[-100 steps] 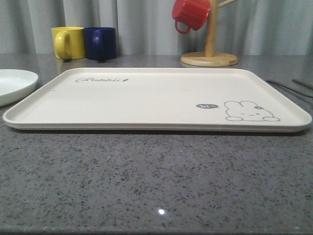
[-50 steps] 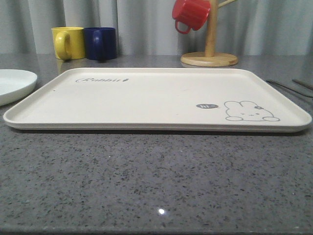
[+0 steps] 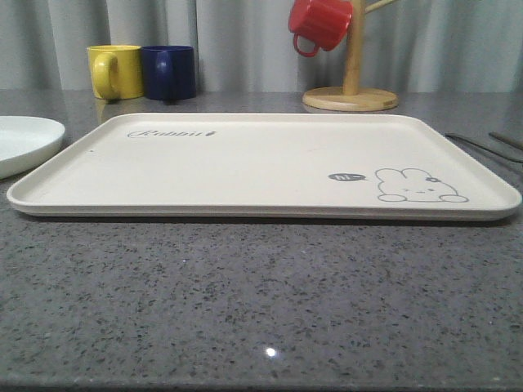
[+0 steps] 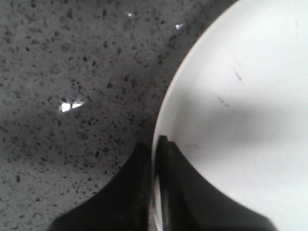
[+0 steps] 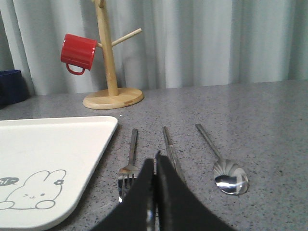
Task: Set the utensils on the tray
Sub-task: 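Grasp the rim of the white plate with the left gripper, then lift the white plate and lower it onto the tray, left gripper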
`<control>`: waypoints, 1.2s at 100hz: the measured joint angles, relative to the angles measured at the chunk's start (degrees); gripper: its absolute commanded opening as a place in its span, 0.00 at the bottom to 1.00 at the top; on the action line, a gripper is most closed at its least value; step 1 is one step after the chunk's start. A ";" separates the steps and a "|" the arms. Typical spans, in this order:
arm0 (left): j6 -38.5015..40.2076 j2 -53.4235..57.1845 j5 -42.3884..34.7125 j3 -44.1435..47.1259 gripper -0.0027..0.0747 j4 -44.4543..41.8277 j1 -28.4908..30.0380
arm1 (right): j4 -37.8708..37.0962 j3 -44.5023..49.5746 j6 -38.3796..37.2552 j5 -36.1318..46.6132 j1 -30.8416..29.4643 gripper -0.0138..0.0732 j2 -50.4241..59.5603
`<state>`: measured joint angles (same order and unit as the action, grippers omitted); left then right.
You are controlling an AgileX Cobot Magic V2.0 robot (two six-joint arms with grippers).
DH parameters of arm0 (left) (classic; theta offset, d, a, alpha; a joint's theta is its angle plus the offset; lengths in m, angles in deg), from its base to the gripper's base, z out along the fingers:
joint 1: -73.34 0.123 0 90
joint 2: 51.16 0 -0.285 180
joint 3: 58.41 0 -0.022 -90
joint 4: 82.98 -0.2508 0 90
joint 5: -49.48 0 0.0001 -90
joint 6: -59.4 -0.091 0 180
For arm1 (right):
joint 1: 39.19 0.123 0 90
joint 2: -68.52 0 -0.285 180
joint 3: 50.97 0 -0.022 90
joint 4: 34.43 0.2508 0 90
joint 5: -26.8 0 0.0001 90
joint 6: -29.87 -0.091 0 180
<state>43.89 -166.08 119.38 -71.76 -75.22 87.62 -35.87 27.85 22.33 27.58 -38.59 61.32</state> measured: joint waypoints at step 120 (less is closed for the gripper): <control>-6.01 4.12 -0.01 -2.98 0.01 17.55 -21.76 | 0.00 0.00 0.00 0.00 0.00 0.08 0.00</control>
<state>37.88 -161.96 119.37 -74.74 -57.68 65.87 -35.87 27.85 22.33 27.58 -38.59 61.32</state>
